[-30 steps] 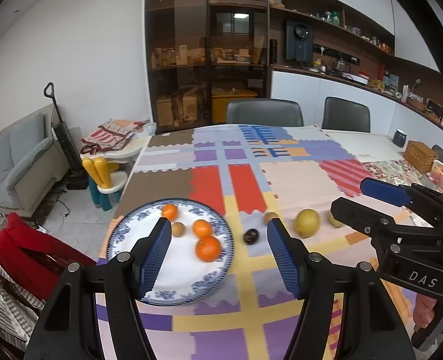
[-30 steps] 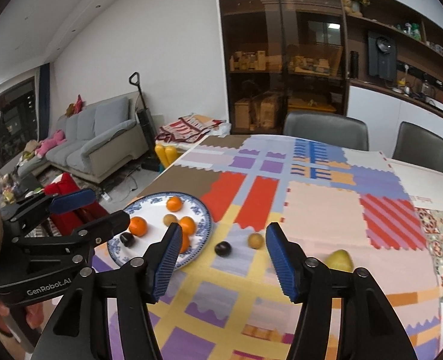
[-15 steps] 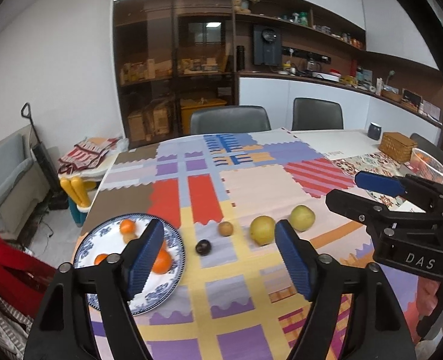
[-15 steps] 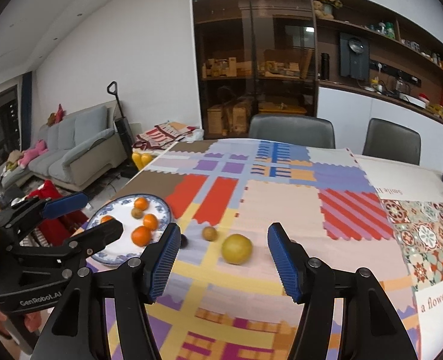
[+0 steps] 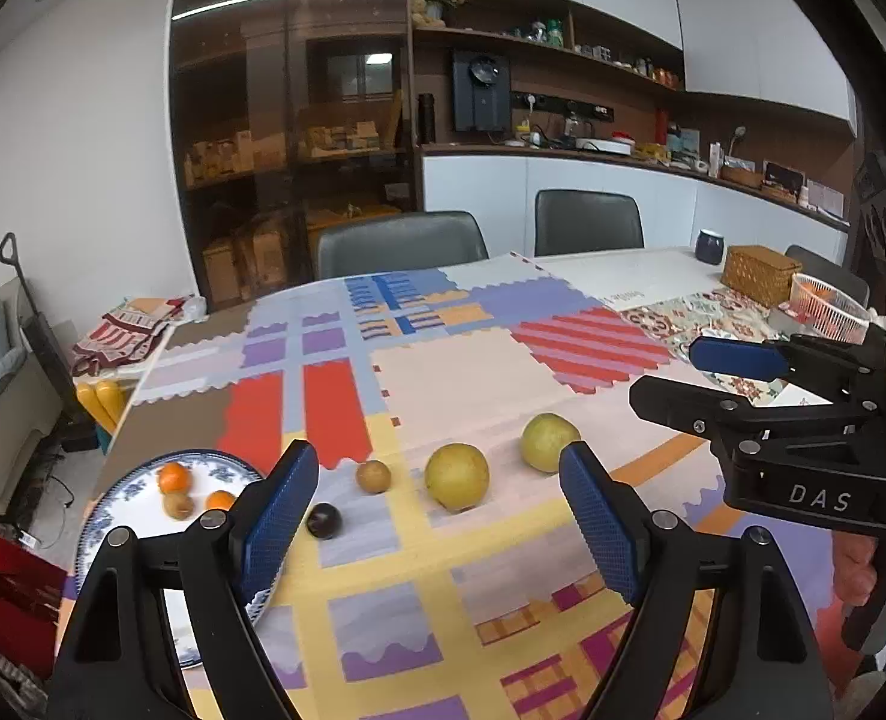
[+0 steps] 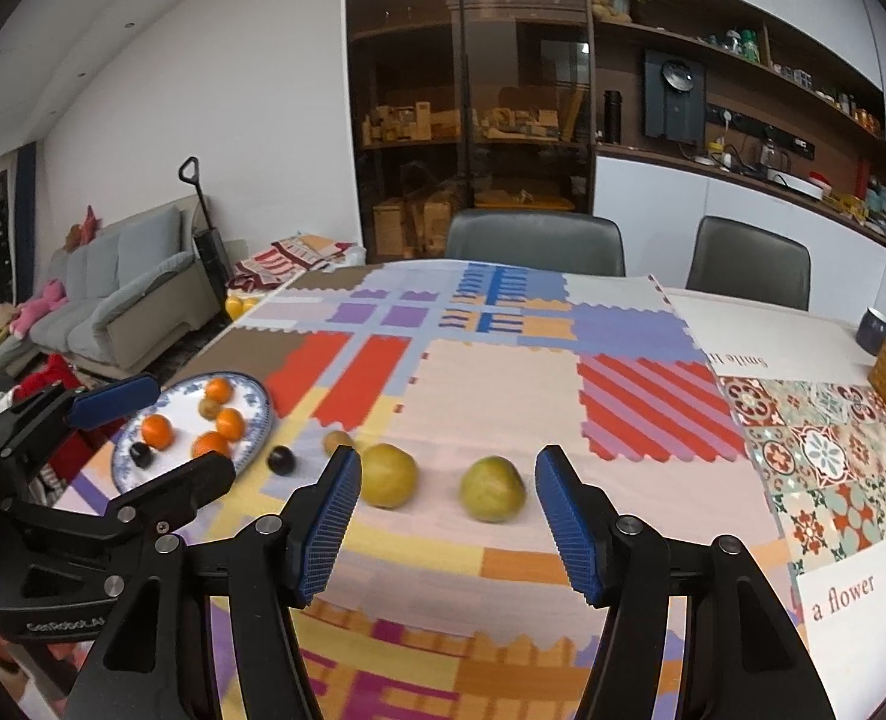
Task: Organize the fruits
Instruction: 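Move both tools back toward the two large green-yellow pears, then grasp a large yellow pear with the left tool while the right tool grasps a green pear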
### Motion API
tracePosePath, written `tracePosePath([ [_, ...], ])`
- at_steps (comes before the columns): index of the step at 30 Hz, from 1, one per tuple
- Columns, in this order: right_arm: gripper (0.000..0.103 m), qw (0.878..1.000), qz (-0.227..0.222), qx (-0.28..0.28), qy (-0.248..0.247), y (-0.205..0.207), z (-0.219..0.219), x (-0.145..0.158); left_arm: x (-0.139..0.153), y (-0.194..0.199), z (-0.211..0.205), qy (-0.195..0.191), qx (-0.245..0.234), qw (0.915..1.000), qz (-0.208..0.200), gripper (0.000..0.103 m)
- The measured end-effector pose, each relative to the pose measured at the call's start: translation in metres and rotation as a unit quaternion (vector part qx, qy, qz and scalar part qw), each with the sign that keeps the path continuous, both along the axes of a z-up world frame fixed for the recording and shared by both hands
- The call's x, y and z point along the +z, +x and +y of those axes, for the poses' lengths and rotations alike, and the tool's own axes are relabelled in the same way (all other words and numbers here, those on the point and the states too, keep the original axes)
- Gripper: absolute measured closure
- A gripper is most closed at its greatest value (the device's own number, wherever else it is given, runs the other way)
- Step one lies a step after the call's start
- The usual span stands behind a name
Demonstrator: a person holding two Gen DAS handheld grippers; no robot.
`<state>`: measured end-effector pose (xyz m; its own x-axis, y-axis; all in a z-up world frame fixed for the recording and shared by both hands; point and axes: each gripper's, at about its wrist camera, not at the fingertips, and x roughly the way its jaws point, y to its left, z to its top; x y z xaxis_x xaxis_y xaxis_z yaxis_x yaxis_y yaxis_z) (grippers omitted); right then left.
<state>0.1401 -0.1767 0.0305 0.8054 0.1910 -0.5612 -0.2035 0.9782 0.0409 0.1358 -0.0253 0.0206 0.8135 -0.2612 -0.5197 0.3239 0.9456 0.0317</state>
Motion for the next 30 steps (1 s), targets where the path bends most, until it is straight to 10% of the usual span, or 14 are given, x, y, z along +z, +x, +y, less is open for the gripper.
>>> tracePosePath([
  [30, 0.042, 0.993, 0.111, 0.021, -0.020, 0.079, -0.013, -0.098, -0.090, 0.093, -0.035, 0.056, -0.074, 0.9911, 0.095, 0.045],
])
